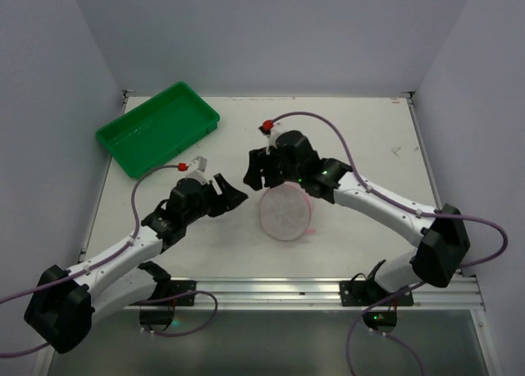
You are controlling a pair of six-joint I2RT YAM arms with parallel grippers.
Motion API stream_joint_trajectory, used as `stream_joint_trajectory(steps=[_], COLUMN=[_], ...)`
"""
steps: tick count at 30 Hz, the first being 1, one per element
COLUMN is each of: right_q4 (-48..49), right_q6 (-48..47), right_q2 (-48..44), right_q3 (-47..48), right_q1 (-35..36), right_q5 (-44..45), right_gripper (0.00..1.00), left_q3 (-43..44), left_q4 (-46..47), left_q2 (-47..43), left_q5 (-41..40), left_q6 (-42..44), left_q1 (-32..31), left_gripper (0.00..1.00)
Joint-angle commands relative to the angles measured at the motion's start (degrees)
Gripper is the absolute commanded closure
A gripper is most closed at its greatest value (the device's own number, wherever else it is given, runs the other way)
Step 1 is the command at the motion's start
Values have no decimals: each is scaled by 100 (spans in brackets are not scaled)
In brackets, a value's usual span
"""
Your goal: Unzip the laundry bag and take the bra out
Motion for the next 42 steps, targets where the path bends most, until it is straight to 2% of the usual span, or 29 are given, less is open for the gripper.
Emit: stream_joint_trajectory(steps=[1,3,7,10,15,21,22,23,24,28,32,33,36,39,42], right_q4=[-341,-394,-412,-412,-237,299,439,519,615,1475,2004,2092,2593,3426,4260], right_q6=[139,166,429,561,667,1044,1175,1272,1404,2307,3021,3188,3654,4024,4419], right_q2=[-957,-1240,-1610,-1566,-1172,-434,-154,-21,102,525,517,499,412,367,402], right_q3=[-323,-832,-1641,-1870,-2196,-2223,-2188,-2135,-2117,-1986,-1933,-1967,-2143,-2485,-2811], right_q1=[-611,-717,-1015,-1192,-1412,-1526,-1535,-1535,-1561,-1588,-1588,-1588,-1588,-1588,-1605], right_q5=[99,133,63,-25,-130,-569,-709,-763,-842,-1588,-1222,-1107,-878,-807,-729], right_gripper=[36,36,36,37,46,65,74,93,100,100,100,100,100,100,100], left_q3=[65,56,82,214,154,47,161,249,363,776,629,567,224,-100,-286], left_q4=[-151,-81,112,218,656,842,790,694,397,-422,-1178,-1397,-1548,-1339,-865], left_q2=[150,282,572,941,1372,1443,1469,1513,1531,1303,505,346,-208,-464,-324], left_q5=[52,-176,-326,-274,-2,43,25,-79,-132,-614,-1326,-1407,-1609,-1522,-1215], left_q6=[-456,-570,-606,-518,-474,-562,-527,-413,-351,-201,-568,-684,-1167,-1466,-1686], left_q1=[-662,-1004,-1165,-1173,-1208,-1208,-1200,-1174,-1147,-1068,-1050,-1042,-1033,-1024,-1015], left_gripper=[27,27,27,27,27,26,26,26,26,26,23,15,0,0,0])
